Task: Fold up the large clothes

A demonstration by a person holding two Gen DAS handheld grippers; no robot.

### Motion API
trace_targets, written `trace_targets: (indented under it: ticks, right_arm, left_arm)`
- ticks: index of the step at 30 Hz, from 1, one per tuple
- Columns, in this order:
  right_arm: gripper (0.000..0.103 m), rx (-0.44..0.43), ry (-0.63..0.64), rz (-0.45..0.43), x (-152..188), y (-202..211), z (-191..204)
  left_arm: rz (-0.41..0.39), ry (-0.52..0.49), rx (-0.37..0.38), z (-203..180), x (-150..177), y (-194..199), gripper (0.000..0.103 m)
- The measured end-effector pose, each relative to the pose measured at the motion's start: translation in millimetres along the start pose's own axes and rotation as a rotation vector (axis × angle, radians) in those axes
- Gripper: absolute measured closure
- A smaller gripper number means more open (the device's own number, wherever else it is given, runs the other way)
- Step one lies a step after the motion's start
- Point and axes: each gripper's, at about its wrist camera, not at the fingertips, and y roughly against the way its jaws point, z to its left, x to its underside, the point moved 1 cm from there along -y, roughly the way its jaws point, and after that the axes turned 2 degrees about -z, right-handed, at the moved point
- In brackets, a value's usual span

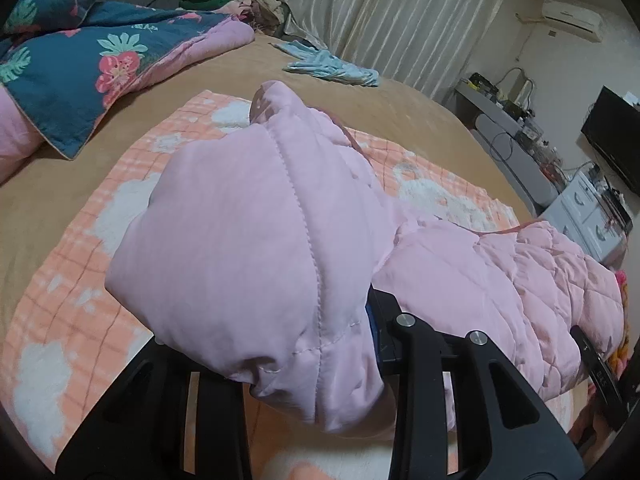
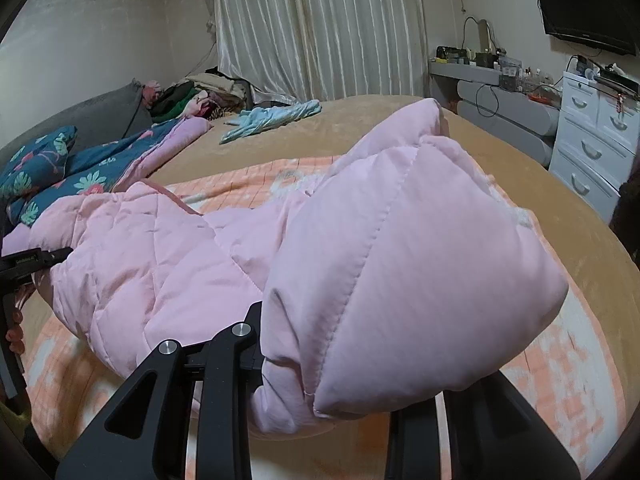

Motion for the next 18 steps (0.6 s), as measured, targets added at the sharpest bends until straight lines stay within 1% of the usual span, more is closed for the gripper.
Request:
trace_targets:
  ticks: [7,14,18]
  right_arm:
    - [0.076,-0.006,-0.03,0.019,29.8,27.7,1.0]
    - [0.074,-0.002,-0.06,0.044,55.5,39.1,-0.5]
    - [0.069,-0.002,-0.108,0.079,69.3,38.0,-7.4]
  left_arm:
    - [0.001,-0.027,0.002,4.4,27.3,28.8,0.077]
    - [0.01,-0.039,-0.005,10.6,51.2,40.5,0.076]
    - [0.028,-0.039,-0.013,14.8,66.2,41.4,0.073]
